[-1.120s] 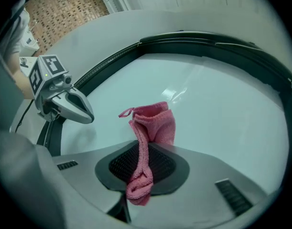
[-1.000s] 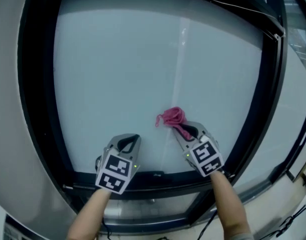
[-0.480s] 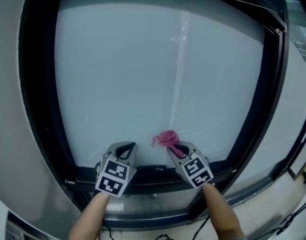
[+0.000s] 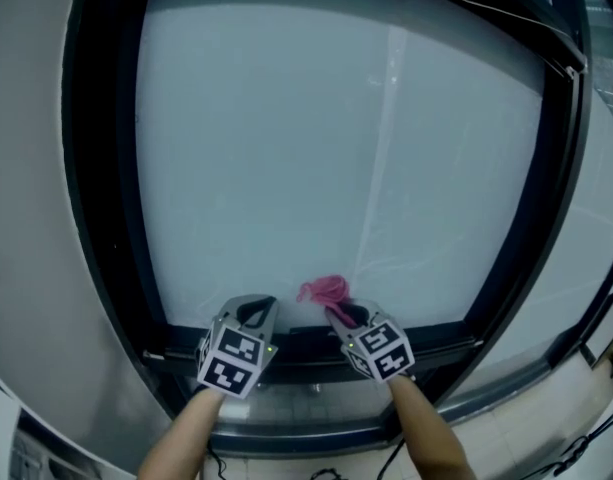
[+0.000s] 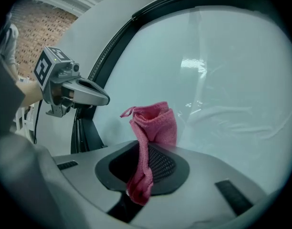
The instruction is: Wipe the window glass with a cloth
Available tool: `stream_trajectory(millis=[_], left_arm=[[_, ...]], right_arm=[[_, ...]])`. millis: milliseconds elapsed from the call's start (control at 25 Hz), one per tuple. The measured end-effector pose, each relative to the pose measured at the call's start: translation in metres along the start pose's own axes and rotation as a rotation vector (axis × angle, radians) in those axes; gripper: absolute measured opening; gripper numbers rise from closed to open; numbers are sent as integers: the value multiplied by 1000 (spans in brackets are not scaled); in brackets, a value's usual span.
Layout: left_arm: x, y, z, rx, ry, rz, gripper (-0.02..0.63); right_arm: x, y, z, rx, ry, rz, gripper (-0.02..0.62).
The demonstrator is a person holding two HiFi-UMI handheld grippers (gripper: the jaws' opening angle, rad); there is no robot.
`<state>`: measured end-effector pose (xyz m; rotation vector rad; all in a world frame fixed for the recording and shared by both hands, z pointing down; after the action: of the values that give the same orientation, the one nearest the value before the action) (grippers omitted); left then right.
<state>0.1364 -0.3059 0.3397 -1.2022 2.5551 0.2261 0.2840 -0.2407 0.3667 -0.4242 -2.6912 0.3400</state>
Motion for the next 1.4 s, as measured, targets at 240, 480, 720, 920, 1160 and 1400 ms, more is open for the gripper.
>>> stream_trajectory(millis=[240,480,720,920,1160,1400], left_arm=[[8,7,-5,7,-11,11,8],[23,13,-5,5,-26,26,8],[41,13,15,-35,-51,50,8],[53,8,53,-109,-84,65,8],[66,7,93,-183,-63,85,8],[72,7,122,-234,-62,91,8]], right_arm=[[26,-25,18,32,90,44,54],[30,-34,43,29,173,26,54],[19,-25,72,18,212,16,55],[7,-10,105,-33,253,-24,55],[-20,21,172,-149,321,-89,55],[-44,43,239,-241,395,-128,55]])
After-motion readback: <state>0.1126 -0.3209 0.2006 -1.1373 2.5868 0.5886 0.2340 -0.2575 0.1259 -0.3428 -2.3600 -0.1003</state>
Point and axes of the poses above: the fingertips, and each gripper's own axes: y backward along the fingers, x to its left, z out of its top, the point moved 5 cm from there along y, backward along the fingers, and after that the axes turned 14 degrees about z, right-handed, at the moved point
